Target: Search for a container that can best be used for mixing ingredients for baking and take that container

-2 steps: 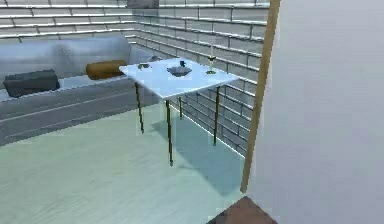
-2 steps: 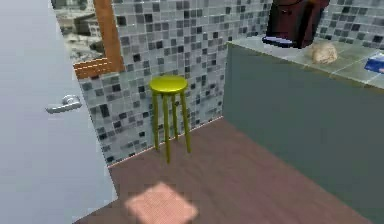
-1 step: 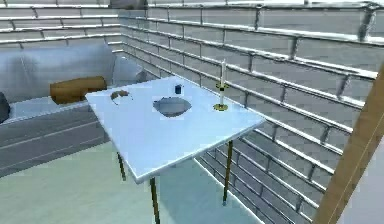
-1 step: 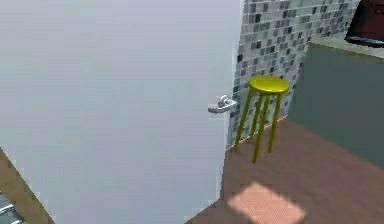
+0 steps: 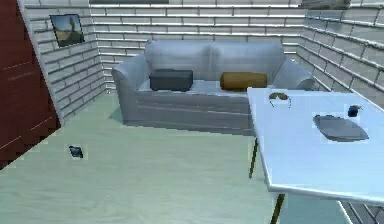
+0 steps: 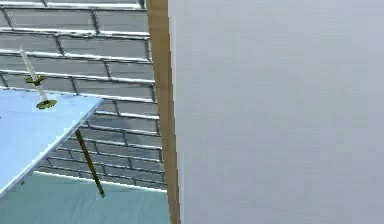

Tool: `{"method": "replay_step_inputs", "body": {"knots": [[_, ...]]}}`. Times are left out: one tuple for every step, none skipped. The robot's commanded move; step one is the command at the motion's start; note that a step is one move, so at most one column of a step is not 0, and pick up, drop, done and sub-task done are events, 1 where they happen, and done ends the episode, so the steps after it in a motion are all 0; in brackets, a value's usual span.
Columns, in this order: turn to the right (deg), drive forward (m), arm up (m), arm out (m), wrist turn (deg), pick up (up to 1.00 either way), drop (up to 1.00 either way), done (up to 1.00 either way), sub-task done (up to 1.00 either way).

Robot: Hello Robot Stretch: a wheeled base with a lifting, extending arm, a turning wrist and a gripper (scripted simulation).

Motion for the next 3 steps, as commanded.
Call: {"method": "replay_step_inputs", "body": {"knots": [[-45.0, 0.00, 0.00, 0.00, 0.0, 0.00, 0.00, 0.00, 0.00], [45.0, 0.00, 0.00, 0.00, 0.0, 0.00, 0.00, 0.00, 0.00], [3.0, 0.00, 0.00, 0.00, 0.0, 0.00, 0.00, 0.00, 0.00]]}}
